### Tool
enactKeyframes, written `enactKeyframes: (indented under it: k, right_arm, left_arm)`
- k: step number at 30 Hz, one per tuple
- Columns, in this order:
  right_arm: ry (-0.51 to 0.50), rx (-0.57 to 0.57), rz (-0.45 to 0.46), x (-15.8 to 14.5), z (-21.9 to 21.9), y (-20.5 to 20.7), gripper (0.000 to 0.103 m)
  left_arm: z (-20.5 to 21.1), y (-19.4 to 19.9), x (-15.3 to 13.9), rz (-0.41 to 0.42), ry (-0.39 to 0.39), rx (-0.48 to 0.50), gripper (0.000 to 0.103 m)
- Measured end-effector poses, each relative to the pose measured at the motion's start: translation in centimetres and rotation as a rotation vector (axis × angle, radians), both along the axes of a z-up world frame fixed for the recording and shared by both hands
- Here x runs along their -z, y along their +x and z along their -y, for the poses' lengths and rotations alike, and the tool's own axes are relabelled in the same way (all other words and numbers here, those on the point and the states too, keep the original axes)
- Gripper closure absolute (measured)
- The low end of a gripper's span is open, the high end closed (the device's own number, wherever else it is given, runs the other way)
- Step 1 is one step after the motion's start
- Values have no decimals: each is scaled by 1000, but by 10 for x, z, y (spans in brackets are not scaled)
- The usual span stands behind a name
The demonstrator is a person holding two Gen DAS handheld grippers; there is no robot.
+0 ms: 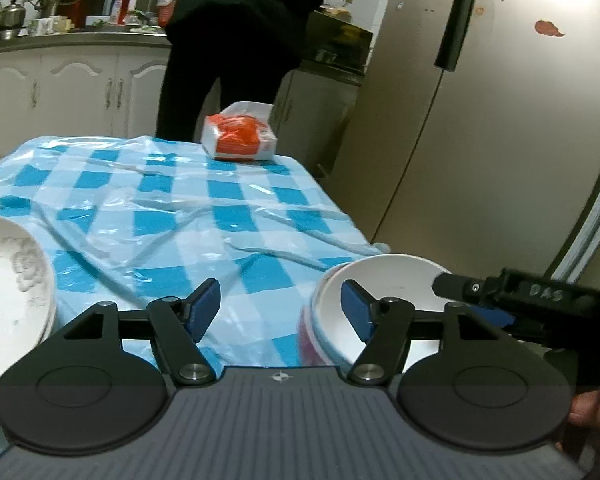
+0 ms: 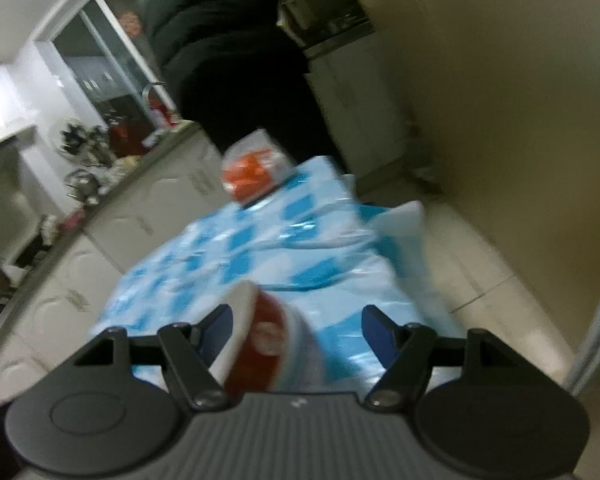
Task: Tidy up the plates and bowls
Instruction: 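Lower the red-outside bowl into the blue bowl with both grippers, then open both grippers and withdraw them from the bowl stack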
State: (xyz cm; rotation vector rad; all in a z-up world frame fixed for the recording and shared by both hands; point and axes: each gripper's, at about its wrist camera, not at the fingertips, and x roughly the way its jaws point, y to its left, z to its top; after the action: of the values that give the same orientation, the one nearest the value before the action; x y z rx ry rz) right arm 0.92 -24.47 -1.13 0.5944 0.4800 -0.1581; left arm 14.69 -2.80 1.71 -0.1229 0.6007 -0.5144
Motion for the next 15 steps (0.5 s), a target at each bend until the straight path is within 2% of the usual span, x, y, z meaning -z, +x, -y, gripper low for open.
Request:
enactKeyframes:
  k: [6, 12, 15]
  right_arm:
    - [37, 14, -15, 16, 9, 3, 24]
    - [26, 17, -62, 16, 3, 5, 22]
    - [4, 26, -49, 8, -4, 3, 22]
  left_arm:
    - [-15, 0, 7, -22, 21, -27, 14]
    - [-32, -3, 11, -37, 49, -64, 8]
    - [-41, -5, 12, -39, 62, -86, 6]
